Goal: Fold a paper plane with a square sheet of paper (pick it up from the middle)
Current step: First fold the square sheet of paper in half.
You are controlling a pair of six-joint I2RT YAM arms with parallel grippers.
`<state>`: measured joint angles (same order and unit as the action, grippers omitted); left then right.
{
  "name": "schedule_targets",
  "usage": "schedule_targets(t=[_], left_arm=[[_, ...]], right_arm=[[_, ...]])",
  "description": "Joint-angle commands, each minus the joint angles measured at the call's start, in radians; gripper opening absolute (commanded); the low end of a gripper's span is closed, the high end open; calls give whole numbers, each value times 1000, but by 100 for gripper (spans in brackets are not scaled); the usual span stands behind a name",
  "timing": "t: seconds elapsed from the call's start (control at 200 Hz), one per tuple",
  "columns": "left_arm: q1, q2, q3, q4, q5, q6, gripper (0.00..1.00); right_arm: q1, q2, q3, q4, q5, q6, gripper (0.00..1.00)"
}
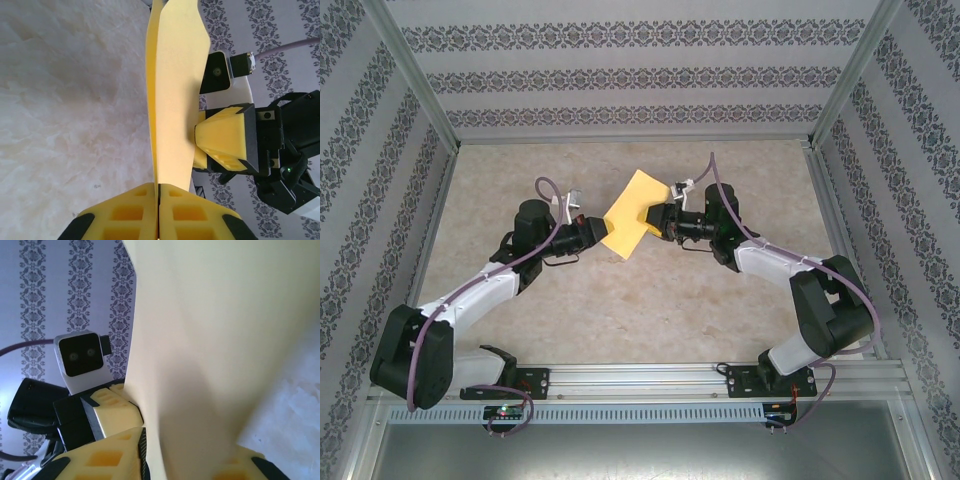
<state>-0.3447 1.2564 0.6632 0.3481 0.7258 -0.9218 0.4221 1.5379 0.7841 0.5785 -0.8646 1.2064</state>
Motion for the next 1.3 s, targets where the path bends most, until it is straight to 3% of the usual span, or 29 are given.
schedule_targets(t=[0.0, 0.385, 0.824, 1.019, 1.104, 1.214, 1.294], left_arm=[[10, -32, -13, 66, -34, -24, 8], [10, -44, -42, 140, -98, -96, 0], [9, -59, -42, 109, -88, -91, 0], [10, -78, -37, 74, -68, -75, 17], [9, -91, -24, 20, -59, -39, 36], [11, -114, 25, -164, -74, 76, 51], [12, -111, 81, -341, -104, 188, 57]], right_arm=[[19, -24, -23, 88, 39, 37, 23], [82, -7, -19, 96, 107, 39, 29], [77, -22, -14, 91, 135, 43, 9], [62, -25, 19, 11, 111, -5, 2], [47, -35, 46, -80, 88, -63, 0], [24, -47, 95, -254, 35, -178, 0], [4, -52, 123, -372, 6, -259, 0]])
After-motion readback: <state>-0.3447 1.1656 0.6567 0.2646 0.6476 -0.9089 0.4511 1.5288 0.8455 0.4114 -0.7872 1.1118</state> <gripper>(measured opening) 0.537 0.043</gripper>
